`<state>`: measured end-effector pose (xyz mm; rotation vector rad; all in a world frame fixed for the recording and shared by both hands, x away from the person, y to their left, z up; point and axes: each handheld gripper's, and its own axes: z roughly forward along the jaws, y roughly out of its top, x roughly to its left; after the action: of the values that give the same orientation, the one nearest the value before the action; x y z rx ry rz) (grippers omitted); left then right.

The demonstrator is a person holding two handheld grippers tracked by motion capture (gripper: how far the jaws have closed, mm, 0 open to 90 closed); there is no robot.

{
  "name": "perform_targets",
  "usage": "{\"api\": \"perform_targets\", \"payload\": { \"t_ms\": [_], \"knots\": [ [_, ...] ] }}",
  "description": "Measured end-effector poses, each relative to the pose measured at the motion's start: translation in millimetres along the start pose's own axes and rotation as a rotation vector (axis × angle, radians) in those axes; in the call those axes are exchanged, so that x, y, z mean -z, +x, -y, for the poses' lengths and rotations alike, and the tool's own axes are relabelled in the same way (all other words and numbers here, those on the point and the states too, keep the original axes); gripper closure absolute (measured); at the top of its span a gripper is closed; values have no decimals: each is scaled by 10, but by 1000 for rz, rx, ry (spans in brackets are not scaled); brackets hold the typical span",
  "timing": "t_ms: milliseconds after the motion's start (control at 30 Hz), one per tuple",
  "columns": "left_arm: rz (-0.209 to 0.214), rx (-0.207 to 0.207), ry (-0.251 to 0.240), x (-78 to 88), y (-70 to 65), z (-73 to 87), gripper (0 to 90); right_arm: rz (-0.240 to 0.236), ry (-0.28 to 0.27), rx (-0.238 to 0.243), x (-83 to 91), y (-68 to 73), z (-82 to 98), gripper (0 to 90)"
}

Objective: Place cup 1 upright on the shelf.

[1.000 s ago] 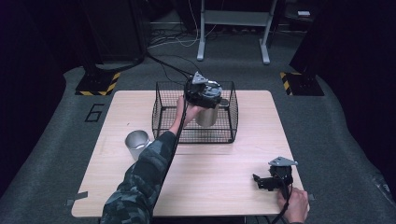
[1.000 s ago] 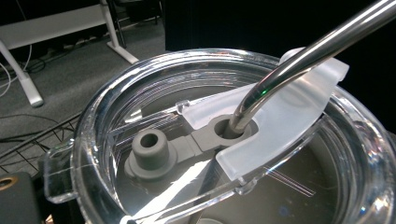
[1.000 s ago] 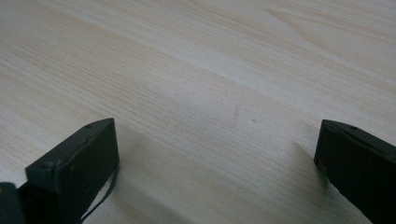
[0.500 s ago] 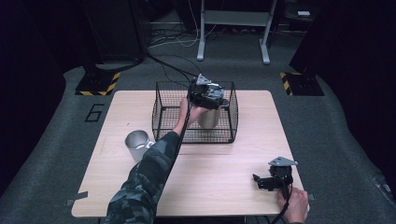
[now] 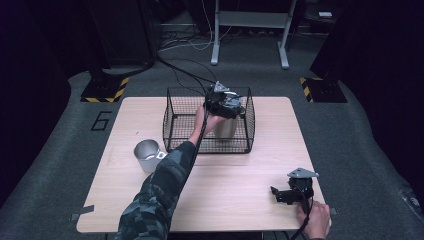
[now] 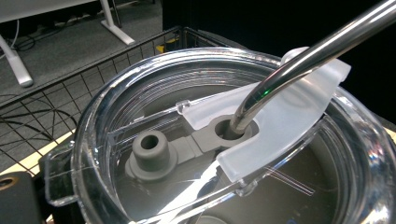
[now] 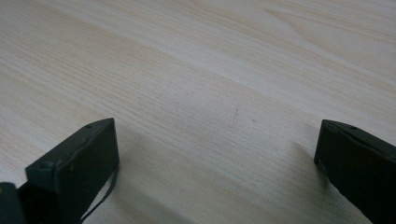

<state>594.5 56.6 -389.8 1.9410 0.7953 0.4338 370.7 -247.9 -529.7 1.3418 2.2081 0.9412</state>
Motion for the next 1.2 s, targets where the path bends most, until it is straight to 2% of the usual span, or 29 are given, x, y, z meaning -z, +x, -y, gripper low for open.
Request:
{"api": "perform_targets", "payload": {
  "t_ms": [600, 767, 1000, 1200],
  "knots": [
    [13, -1, 33, -101, -33, 8, 40, 0, -1, 2, 0, -2, 0, 0],
    [17, -10, 60, -130, -43, 7, 39, 0, -1, 2, -1, -2, 0, 0],
    [17, 12, 76, -158, -13, 30, 38, 0, -1, 2, 0, -2, 0, 0],
    [24, 4, 94, -177, -5, 38, 38, 6, -7, -1, -4, 2, 2, 0]
  ]
}}
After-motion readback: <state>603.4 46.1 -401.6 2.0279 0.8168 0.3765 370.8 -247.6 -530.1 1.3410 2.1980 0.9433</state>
